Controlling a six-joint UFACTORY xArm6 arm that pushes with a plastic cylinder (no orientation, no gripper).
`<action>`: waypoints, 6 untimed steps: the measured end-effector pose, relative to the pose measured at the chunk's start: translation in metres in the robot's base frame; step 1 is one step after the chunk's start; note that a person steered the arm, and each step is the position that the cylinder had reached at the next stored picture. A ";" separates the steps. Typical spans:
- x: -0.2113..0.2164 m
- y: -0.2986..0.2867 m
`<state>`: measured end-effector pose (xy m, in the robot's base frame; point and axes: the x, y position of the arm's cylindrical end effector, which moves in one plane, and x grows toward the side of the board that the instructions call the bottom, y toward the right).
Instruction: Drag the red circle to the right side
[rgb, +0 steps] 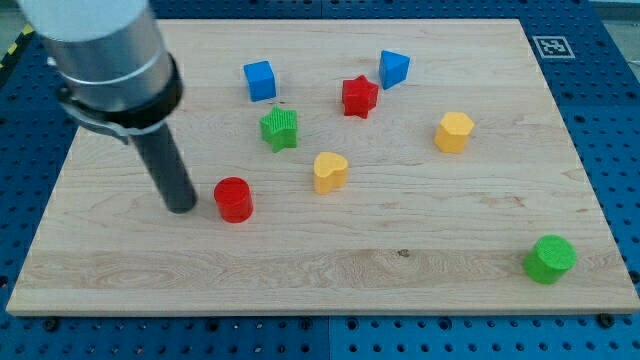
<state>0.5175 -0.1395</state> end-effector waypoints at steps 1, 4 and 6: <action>0.009 0.039; 0.000 0.050; -0.012 0.050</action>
